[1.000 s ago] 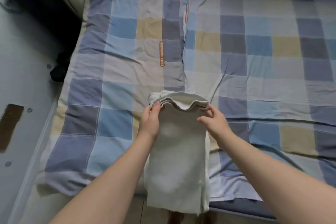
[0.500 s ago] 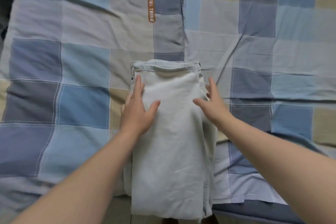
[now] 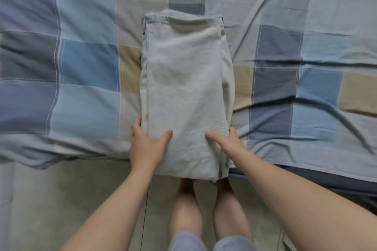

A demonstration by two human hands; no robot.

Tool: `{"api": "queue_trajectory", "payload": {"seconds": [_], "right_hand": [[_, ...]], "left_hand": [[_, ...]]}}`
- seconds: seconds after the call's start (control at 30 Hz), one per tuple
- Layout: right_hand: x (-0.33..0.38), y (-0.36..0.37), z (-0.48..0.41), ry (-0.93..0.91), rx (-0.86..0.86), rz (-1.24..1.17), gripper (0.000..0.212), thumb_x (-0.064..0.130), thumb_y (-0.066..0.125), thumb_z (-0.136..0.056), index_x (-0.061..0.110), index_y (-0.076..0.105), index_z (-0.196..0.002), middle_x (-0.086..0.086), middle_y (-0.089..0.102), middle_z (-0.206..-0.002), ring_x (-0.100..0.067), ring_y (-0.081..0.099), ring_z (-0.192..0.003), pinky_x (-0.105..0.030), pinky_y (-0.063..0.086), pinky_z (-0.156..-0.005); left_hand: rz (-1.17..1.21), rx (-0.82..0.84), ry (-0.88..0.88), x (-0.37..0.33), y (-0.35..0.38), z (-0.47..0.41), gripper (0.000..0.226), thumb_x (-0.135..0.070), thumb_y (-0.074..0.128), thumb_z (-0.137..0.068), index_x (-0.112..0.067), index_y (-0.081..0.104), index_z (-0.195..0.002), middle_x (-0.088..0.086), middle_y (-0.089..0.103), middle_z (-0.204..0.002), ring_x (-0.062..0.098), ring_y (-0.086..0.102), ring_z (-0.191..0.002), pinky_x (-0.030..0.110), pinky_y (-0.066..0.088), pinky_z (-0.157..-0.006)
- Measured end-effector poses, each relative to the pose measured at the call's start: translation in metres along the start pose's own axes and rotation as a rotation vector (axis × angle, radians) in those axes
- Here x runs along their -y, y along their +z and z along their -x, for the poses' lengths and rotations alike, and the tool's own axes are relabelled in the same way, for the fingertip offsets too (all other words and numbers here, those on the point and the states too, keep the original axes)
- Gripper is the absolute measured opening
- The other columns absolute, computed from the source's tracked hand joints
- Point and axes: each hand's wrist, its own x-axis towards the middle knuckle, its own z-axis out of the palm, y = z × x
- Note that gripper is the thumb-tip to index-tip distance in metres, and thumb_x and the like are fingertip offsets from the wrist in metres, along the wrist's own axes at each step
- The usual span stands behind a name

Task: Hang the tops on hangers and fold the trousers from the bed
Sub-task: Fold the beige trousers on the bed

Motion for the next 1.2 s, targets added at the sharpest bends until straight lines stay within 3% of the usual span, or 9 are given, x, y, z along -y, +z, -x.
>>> {"api": "queue_trajectory", "payload": {"seconds": [0.13, 0.23, 0.43, 0.63, 0.8, 0.9, 0.97, 1.07, 1.2], "right_hand": [[-0.024, -0.001, 0.010, 0.068, 0.035, -0.015, 0.078, 0.040, 0.090, -0.069, 0.015, 0.051, -0.131, 0.001, 0.064, -0.123, -0.019, 0.064, -0.104, -0.031, 0.053, -0.079], [-0.034, -0.007, 0.022, 0.147, 0.060, -0.015, 0.051, 0.037, 0.092, -0.066, 0.021, 0.066, -0.105, 0.002, 0.074, -0.100, -0.019, 0.071, -0.087, -0.028, 0.057, -0.055], [-0.058, -0.019, 0.067, 0.198, 0.099, -0.028, 0.021, 0.015, 0.083, -0.079, 0.015, 0.070, -0.096, 0.005, 0.077, -0.077, -0.013, 0.074, -0.064, -0.024, 0.055, -0.048], [-0.070, -0.038, 0.133, 0.245, 0.183, 0.019, 0.036, 0.012, 0.074, -0.086, 0.012, 0.067, -0.122, -0.007, 0.073, -0.115, -0.026, 0.069, -0.101, -0.035, 0.058, -0.074], [-0.045, -0.053, 0.167, 0.176, 0.121, 0.065, 0.030, 0.014, 0.074, -0.087, 0.012, 0.068, -0.116, -0.007, 0.074, -0.108, -0.022, 0.071, -0.089, -0.028, 0.058, -0.058], [-0.013, -0.063, 0.171, 0.149, 0.035, 0.041, 0.027, 0.022, 0.073, -0.086, 0.014, 0.068, -0.111, -0.007, 0.072, -0.107, -0.027, 0.069, -0.094, -0.039, 0.061, -0.073], [0.012, -0.068, 0.166, 0.140, -0.035, -0.047, 0.032, 0.024, 0.072, -0.085, 0.012, 0.067, -0.114, -0.008, 0.072, -0.107, -0.028, 0.068, -0.096, -0.040, 0.059, -0.075], [0.052, -0.076, 0.151, 0.136, -0.051, -0.251, 0.022, 0.022, 0.067, -0.087, 0.012, 0.070, -0.107, -0.003, 0.074, -0.087, -0.021, 0.066, -0.077, -0.028, 0.054, -0.056], [0.106, -0.076, 0.118, 0.117, -0.032, -0.445, 0.009, 0.016, 0.065, -0.083, 0.011, 0.072, -0.085, -0.006, 0.067, -0.067, -0.019, 0.060, -0.057, -0.026, 0.050, -0.051]], "left_hand": [[0.005, 0.080, -0.073, 0.016, -0.003, 0.016, 0.066, -0.052, 0.086, -0.070, -0.026, 0.045, -0.114, -0.009, 0.059, -0.107, 0.027, 0.064, -0.108, 0.036, 0.050, -0.084], [0.056, 0.254, -0.128, 0.031, -0.008, 0.027, 0.060, -0.044, 0.089, -0.071, -0.023, 0.057, -0.118, -0.006, 0.067, -0.113, 0.023, 0.064, -0.108, 0.041, 0.053, -0.095], [0.118, 0.388, -0.267, 0.048, -0.020, 0.065, 0.047, -0.026, 0.081, -0.084, -0.007, 0.068, -0.125, 0.009, 0.070, -0.123, 0.023, 0.067, -0.104, 0.034, 0.051, -0.089], [0.182, 0.375, -0.427, 0.051, -0.045, 0.121, 0.044, -0.025, 0.077, -0.088, -0.004, 0.067, -0.126, 0.011, 0.071, -0.120, 0.027, 0.069, -0.103, 0.044, 0.056, -0.095], [0.285, 0.395, -0.543, 0.036, -0.065, 0.144, 0.036, -0.029, 0.077, -0.087, -0.012, 0.068, -0.118, 0.005, 0.074, -0.111, 0.022, 0.072, -0.094, 0.037, 0.059, -0.080], [0.365, 0.416, -0.586, 0.009, -0.075, 0.136, 0.028, -0.028, 0.074, -0.087, -0.014, 0.069, -0.110, 0.003, 0.076, -0.105, 0.021, 0.073, -0.087, 0.028, 0.056, -0.059], [0.438, 0.437, -0.604, -0.015, -0.081, 0.123, 0.027, -0.028, 0.071, -0.087, -0.015, 0.069, -0.111, 0.003, 0.076, -0.105, 0.023, 0.072, -0.091, 0.034, 0.061, -0.068], [0.544, 0.461, -0.589, -0.055, -0.086, 0.095, 0.022, -0.027, 0.067, -0.090, -0.018, 0.068, -0.109, 0.002, 0.076, -0.096, 0.020, 0.071, -0.081, 0.035, 0.061, -0.065], [0.646, 0.501, -0.572, -0.113, -0.087, 0.045, 0.015, -0.024, 0.062, -0.094, -0.016, 0.065, -0.106, 0.005, 0.071, -0.070, 0.018, 0.067, -0.056, 0.030, 0.057, -0.054]]}}
